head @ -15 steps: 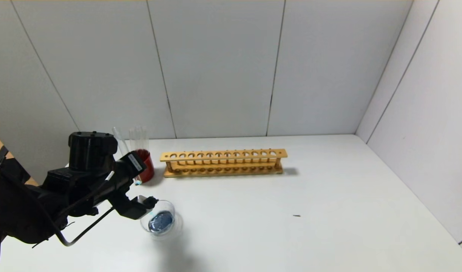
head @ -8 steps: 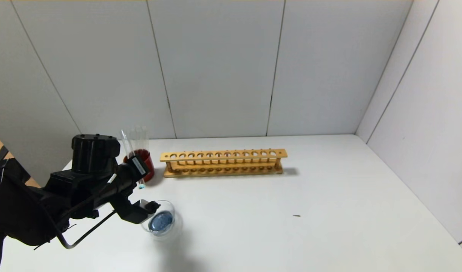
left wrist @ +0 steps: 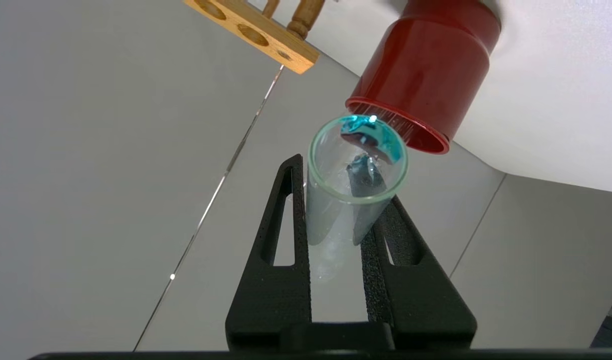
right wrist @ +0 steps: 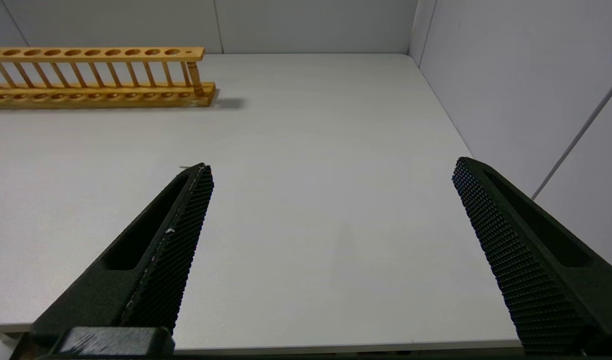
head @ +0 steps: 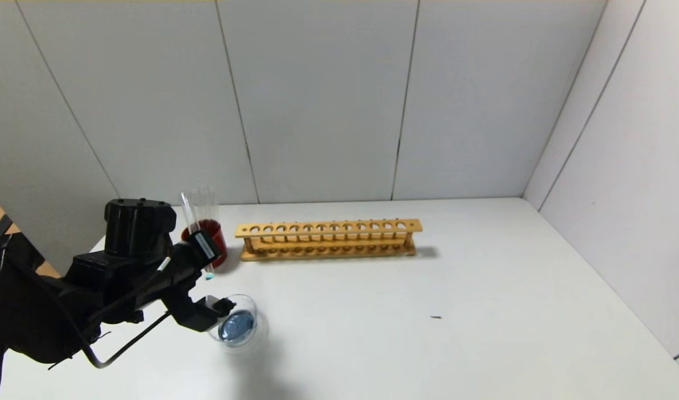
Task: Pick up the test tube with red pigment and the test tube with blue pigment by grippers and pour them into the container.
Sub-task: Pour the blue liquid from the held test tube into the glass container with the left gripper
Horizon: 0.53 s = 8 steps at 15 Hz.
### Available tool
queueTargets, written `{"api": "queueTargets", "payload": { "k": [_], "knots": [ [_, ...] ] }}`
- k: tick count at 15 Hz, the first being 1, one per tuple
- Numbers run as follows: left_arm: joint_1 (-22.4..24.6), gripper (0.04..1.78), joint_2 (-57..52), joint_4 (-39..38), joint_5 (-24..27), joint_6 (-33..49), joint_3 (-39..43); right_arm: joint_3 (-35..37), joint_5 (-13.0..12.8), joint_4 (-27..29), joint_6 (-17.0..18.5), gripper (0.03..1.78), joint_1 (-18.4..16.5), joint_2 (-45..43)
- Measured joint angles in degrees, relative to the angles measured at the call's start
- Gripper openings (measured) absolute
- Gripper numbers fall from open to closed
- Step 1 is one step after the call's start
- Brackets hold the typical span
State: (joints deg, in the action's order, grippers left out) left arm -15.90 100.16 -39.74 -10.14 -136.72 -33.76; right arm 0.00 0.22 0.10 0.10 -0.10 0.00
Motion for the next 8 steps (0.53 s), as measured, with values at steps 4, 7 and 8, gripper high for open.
{"api": "queueTargets", "payload": {
  "k": [4, 7, 8],
  "knots": [
    [0.00, 0.33, -0.77, -0.13, 0.67, 0.28, 0.30, 0.00, 0.02, 0.00, 0.00, 1.75, 0.00, 0.00],
    [0.02, 0.33, -2.78, -0.17, 0.67, 7.53, 1.04, 0.00, 0.00, -0.02, -0.02, 1.75, 0.00, 0.00],
    [0.05, 0.33, -4.16, -0.16, 0.34, 12.85, 2.04, 0.00, 0.00, -0.02, 0.00, 1.75, 0.00, 0.00]
  ]
}}
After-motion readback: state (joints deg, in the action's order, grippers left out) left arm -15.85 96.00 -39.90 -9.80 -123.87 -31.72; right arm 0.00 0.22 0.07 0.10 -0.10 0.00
